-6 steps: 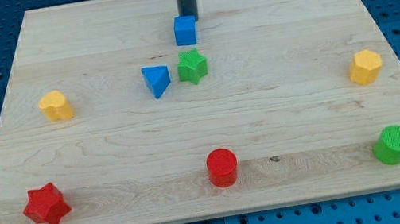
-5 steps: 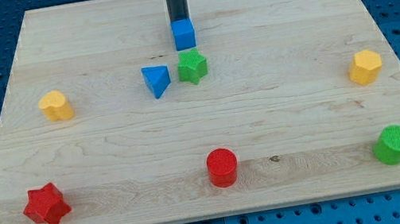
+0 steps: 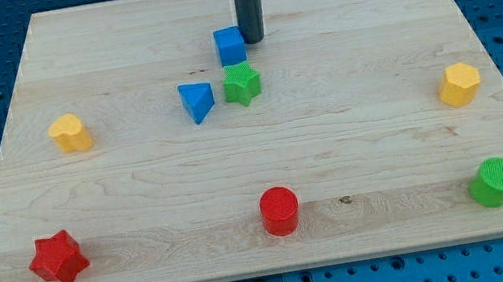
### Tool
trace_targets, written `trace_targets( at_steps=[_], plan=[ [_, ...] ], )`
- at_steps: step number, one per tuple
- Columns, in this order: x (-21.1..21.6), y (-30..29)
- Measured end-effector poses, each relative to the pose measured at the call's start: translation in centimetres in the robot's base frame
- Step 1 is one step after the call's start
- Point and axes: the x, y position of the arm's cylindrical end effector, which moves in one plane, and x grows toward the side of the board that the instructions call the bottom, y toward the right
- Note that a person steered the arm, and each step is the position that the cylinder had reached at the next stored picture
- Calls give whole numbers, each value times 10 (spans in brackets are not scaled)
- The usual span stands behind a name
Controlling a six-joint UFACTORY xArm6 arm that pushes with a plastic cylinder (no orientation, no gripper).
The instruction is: Push the blue cube to the top of the blue triangle
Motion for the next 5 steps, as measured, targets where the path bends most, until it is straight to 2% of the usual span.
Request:
trace_targets(
  at_steps=[2, 3, 4, 5],
  plan=[
    [10, -35],
    [-17, -29],
    [-29, -94],
    [7, -176]
  ],
)
